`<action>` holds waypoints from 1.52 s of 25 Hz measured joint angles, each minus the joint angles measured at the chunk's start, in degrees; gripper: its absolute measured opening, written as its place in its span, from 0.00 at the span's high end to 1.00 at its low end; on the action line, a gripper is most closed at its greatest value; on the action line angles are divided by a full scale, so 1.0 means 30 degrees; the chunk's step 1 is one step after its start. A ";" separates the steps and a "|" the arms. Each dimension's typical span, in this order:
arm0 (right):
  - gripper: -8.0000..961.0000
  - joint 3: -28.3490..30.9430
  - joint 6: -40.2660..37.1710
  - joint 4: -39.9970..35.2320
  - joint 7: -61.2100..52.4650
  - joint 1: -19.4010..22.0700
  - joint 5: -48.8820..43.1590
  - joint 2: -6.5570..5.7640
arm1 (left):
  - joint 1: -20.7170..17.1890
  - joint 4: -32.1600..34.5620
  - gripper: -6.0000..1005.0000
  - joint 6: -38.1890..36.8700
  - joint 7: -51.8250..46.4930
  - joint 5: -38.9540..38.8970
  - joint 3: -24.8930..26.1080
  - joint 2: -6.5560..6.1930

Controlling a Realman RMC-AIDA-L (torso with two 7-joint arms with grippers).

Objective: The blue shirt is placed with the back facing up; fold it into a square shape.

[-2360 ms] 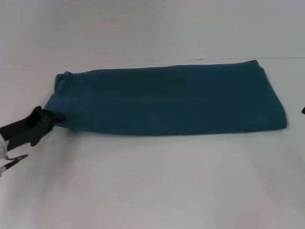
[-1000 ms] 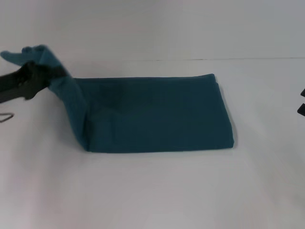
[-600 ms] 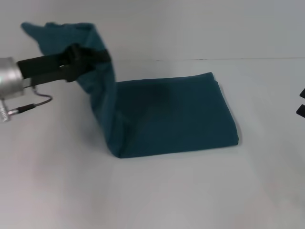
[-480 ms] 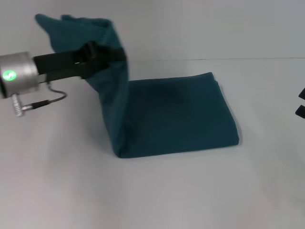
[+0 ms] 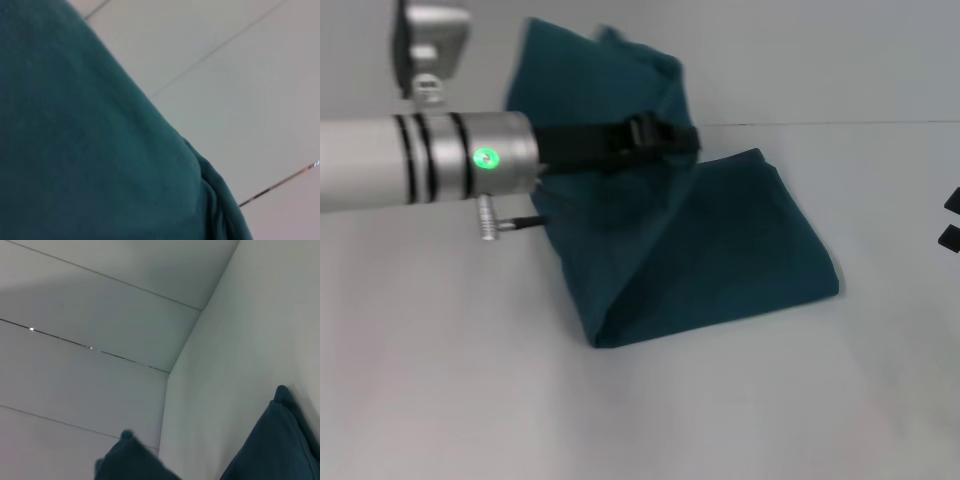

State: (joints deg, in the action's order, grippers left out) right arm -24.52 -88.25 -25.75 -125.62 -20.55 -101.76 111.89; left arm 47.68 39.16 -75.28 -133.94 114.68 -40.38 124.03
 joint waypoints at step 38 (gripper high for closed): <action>0.23 -0.0536 0.1948 -0.1111 -0.1630 -0.5062 -0.8280 -0.1510 | -0.6449 0.0433 0.16 -0.2990 -0.0665 -0.5083 0.1068 -0.1256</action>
State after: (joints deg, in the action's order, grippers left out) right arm -26.13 -82.41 -29.08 -130.50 -35.73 -126.60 107.36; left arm 28.34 40.46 -84.25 -135.94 99.43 -37.18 120.26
